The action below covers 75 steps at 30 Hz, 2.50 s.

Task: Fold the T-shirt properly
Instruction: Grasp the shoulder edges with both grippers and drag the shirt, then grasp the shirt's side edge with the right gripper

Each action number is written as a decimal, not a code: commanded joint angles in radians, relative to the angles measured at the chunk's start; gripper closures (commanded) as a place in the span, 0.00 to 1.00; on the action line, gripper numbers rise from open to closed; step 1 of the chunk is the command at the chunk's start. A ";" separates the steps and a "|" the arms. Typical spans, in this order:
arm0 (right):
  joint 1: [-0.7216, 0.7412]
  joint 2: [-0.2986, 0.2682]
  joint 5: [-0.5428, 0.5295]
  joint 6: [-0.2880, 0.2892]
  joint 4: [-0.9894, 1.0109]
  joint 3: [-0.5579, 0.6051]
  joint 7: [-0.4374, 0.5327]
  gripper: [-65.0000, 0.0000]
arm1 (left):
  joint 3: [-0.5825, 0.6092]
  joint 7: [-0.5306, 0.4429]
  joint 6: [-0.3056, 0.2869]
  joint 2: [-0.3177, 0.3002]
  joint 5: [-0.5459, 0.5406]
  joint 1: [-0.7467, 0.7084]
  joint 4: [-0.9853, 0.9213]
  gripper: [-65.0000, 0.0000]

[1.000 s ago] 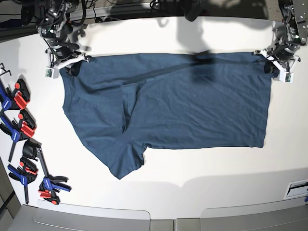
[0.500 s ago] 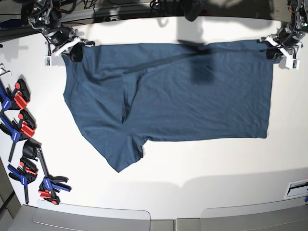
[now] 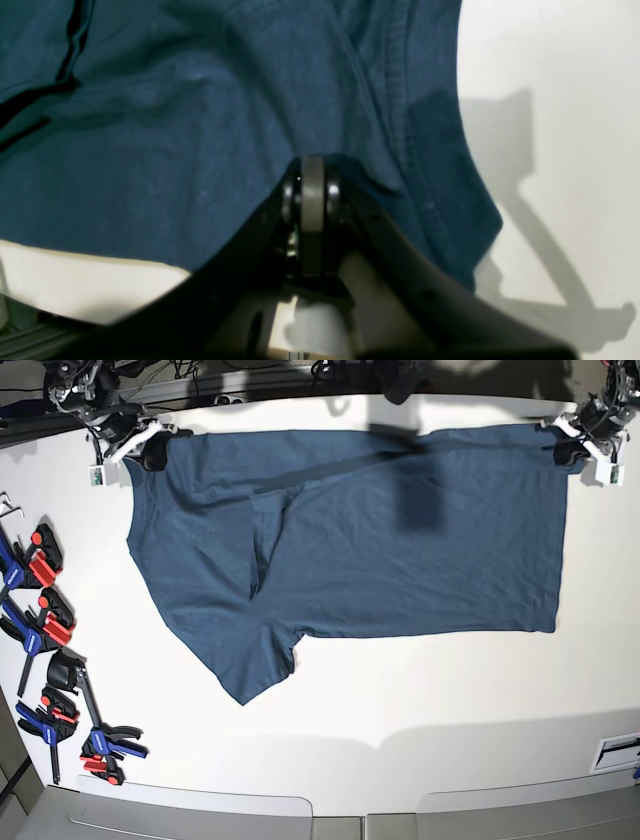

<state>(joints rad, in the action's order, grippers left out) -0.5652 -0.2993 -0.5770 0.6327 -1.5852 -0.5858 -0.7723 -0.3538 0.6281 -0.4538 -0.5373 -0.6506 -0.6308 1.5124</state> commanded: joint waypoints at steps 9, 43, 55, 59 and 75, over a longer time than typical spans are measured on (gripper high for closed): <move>-0.014 -0.014 -0.055 -0.002 -0.010 -0.086 -0.052 1.00 | 0.012 0.172 0.020 0.003 0.100 -0.037 -0.005 1.00; 0.079 -0.016 -0.159 -0.004 -0.335 -0.115 0.017 0.92 | -0.262 0.029 0.021 0.008 0.092 -0.037 0.366 0.70; 0.271 -0.014 -0.068 -0.004 -0.334 -0.114 0.054 0.71 | -0.262 -0.017 0.021 0.008 0.091 -0.037 0.366 0.70; 0.271 -0.014 -0.024 -0.005 -0.324 -0.098 0.084 0.58 | -0.262 -0.021 0.021 0.008 0.092 -0.037 0.366 0.70; 0.533 -0.014 0.114 -0.013 0.154 0.133 0.148 0.58 | -0.262 -0.031 0.021 0.008 0.092 -0.034 0.366 0.70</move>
<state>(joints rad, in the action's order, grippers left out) -0.0441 -0.2970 -0.4484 0.6147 -1.4090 -0.4480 -0.6479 -0.6037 0.6243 -0.4339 -0.5133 -0.5491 -0.6617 1.8614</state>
